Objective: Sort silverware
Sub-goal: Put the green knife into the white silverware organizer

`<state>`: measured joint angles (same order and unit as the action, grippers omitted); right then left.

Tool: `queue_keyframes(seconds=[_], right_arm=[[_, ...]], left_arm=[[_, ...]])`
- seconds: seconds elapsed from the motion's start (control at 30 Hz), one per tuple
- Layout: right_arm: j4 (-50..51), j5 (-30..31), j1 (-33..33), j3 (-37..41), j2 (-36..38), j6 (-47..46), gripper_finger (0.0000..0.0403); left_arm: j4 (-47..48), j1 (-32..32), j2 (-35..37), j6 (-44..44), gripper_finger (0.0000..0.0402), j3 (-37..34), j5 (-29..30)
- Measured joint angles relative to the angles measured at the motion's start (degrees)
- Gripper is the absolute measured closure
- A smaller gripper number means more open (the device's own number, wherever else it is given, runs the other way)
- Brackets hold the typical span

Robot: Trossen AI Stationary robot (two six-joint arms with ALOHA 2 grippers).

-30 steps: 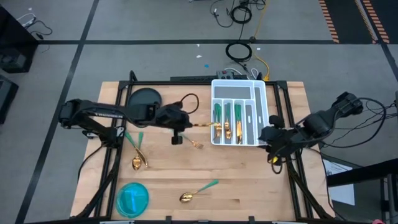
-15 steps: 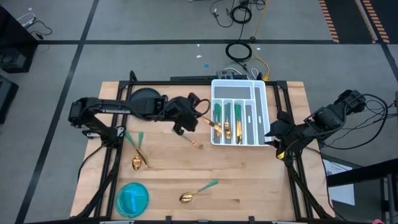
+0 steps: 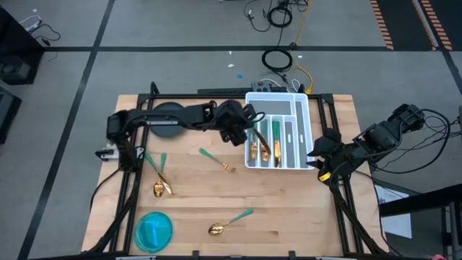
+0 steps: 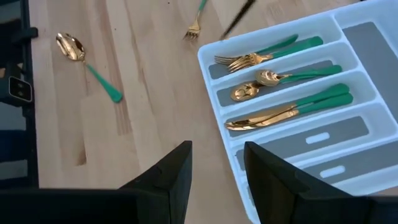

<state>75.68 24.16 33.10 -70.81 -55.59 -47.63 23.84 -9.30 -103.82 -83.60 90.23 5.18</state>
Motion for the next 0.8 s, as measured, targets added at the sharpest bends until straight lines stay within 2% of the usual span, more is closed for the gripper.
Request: queue_keyframes(seconds=[0.17, 0.37, 0.6, 0.8], right_arm=[[-0.3, 0.0, 0.0, 0.0, 0.0, -0.3, 0.0264], [-0.4, 0.0, 0.0, 0.0, 0.0, -1.0, 0.0264], [-0.4, 0.1, 0.0, 0.0, -0.3, -1.2, 0.0264], [-0.4, 0.1, 0.0, 0.0, -0.9, -0.9, 0.0264]], left_arm=[[0.2, -0.9, -5.0, -4.4, 0.0376, 4.1, -3.4], [1.0, -1.2, -10.1, -7.5, 0.0376, 10.2, -4.7], [0.6, -1.9, -12.3, -9.3, 0.0376, 16.8, -10.8], [0.6, -3.2, -12.5, -11.9, 0.0376, 18.8, -11.5]])
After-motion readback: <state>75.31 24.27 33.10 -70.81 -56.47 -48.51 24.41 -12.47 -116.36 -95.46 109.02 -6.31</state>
